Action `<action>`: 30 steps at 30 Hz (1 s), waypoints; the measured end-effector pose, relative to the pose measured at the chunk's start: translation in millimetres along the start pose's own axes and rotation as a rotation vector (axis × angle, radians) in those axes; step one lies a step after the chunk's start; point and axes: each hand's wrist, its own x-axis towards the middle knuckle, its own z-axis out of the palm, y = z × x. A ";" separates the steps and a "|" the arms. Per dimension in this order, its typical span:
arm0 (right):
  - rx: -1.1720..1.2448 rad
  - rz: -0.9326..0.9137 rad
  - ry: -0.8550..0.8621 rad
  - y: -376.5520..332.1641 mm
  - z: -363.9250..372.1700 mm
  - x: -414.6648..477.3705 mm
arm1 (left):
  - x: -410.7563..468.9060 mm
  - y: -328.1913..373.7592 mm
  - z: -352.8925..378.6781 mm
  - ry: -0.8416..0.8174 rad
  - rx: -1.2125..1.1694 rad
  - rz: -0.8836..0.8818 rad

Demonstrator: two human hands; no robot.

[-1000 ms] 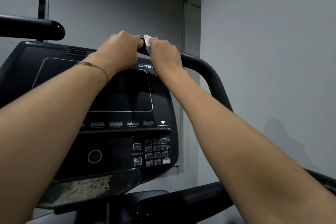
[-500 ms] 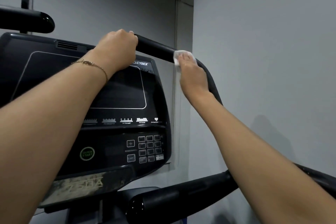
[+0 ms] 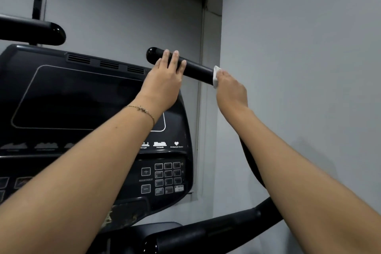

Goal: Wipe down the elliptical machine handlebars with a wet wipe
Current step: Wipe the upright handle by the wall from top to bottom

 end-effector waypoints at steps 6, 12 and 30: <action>-0.069 -0.090 -0.015 2.6 2.9 -17.6 | -2.3 6.7 -2.1 -0.008 -0.055 -0.056; -0.176 -0.107 -0.081 16.5 -2.7 -26.4 | 2.7 6.9 -16.5 -0.097 -0.005 -0.055; -0.215 -0.115 -0.812 71.0 -88.5 -120.0 | -117.4 173.5 -78.2 -0.843 -0.728 0.050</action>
